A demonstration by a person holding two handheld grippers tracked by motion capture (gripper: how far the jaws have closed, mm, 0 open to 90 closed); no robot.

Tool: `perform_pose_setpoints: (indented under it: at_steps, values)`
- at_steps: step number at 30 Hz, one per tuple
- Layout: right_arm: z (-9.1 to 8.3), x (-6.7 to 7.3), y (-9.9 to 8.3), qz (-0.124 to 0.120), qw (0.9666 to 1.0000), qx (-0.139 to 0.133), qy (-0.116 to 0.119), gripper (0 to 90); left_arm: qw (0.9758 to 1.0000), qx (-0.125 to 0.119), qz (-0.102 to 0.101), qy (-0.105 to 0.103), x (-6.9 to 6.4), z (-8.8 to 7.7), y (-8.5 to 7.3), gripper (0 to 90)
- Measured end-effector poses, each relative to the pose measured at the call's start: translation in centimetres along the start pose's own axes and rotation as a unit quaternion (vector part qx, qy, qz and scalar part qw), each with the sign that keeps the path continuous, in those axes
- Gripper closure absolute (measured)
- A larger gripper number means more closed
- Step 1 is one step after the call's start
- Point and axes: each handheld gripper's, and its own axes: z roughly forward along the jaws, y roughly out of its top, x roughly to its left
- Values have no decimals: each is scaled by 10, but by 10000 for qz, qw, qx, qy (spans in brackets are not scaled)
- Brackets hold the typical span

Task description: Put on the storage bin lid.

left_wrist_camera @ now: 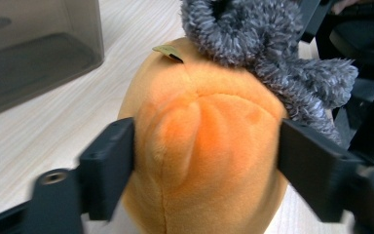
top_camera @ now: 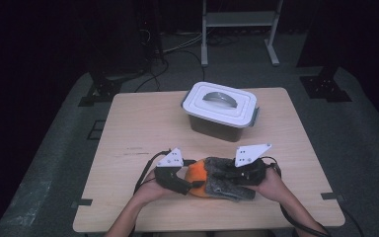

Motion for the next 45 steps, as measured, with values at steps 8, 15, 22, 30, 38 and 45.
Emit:
perform_pose_setpoints:
  at_steps: [8, 15, 22, 30, 38, 45]
  values:
    - [-11, -9, -11, 110, 9999, 30, -87, 761, 9976, 70, 689, 78, -5, -4, -2, 445]
    - [-21, -18, -22, 388, 9991, -88, -149, 761, 9941, 36, 1083, -79, -10, -3, -4, 447]
    - [-10, -10, 1, 147, 9994, -298, 132, 760, 9911, 48, 1320, -134, -15, -1, -4, 415]
    - [1, -4, -7, 257, 9985, -448, 156, 742, 9983, 88, 505, -270, -12, 5, -1, 206]
    - [-13, -12, -24, 481, 9974, -527, -28, 761, 9949, 89, 979, -232, -11, 1, -4, 413]
    - [-20, -23, -44, 922, 9942, -545, -57, 762, 9955, 44, 879, -343, -4, -9, -16, 421]
